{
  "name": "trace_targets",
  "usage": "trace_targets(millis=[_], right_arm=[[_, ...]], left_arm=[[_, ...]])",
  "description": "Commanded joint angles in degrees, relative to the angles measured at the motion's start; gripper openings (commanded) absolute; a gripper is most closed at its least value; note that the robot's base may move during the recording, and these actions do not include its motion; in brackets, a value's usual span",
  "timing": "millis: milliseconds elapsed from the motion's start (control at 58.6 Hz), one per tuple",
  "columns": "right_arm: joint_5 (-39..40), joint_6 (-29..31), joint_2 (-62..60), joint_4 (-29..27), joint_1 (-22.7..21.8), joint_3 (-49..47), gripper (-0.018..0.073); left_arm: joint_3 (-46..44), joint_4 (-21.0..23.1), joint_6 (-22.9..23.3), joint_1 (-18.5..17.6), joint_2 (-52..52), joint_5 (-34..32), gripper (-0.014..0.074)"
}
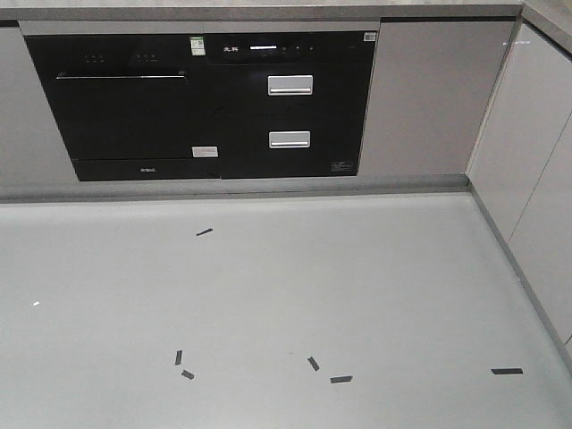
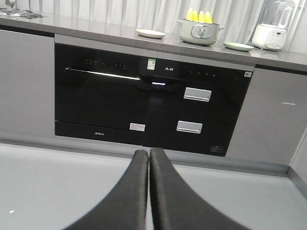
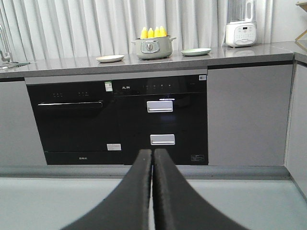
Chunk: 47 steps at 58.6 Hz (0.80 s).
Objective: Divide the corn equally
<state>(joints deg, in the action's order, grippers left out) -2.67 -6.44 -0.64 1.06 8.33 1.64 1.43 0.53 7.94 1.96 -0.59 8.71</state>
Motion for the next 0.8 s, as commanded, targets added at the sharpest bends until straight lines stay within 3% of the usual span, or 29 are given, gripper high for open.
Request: trace_targets(millis=[0,784], right_arm=[[4.26,0.35,-0.34,0.54,-0.33,0.63,-0.0006],[4.26,0.35,-0.34,0.54,-0.33,0.63,-0.0006]], left_arm=[[0.68,0.04,0.11,0.05,-0.89,-4.45,-0.0007],[0.68,0.04,0.11,0.05,-0.89,-4.45,-0.0007]])
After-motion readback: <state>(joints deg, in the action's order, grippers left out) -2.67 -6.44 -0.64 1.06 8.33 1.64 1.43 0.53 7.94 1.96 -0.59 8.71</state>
